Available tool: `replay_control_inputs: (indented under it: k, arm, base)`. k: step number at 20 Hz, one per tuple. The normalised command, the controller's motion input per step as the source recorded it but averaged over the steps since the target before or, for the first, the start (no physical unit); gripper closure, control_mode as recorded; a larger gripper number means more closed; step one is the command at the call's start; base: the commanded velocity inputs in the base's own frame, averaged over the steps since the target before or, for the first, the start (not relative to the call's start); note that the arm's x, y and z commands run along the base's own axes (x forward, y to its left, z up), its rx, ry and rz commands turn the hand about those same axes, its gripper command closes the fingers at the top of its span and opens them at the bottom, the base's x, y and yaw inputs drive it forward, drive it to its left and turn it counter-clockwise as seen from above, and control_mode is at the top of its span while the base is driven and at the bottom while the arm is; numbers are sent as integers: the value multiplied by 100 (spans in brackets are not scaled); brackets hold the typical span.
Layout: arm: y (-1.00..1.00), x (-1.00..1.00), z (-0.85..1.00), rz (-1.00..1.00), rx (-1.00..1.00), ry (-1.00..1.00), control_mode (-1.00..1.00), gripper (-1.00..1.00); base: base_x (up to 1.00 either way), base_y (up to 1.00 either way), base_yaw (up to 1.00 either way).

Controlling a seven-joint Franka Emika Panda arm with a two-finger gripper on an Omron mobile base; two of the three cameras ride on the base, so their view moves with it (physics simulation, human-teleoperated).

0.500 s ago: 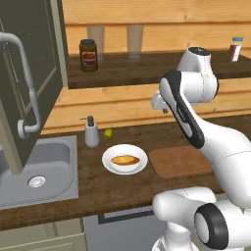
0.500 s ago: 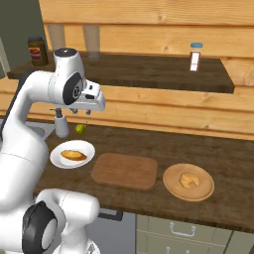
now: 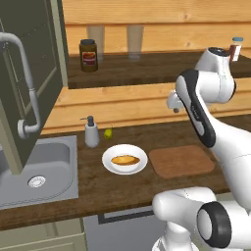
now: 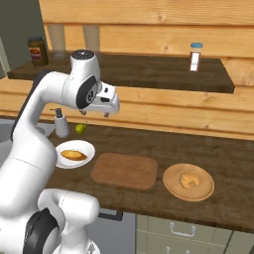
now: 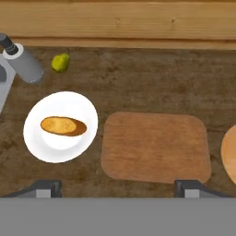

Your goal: From the different types of pastries on the counter, select a croissant and place it on the cutting board. Then retrieve a jar of jam from the cabinet and place it alongside the croissant on the cutting board.

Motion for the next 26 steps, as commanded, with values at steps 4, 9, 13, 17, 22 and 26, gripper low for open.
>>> replay_control_inputs:
  k: [4,9,13,17,22,26]
  arm:
    - [-60,-15,-3,-30,-8,10,-100,-100]
    - [-71,-10,-45,-50,-4,19,-100,-100]
    - [-29,0,-50,-25,-4,17,-100,-100]
    - [-24,52,-18,-3,3,7,-100,-100]
    - [-67,17,-28,-6,0,0,-100,-100]
    - [-81,0,-47,-7,1,0,-100,-100]
  base:
    - [0,0,0]
    - [0,0,0]
    - [0,0,0]
    - [0,0,0]
    - [0,0,0]
    - [0,0,0]
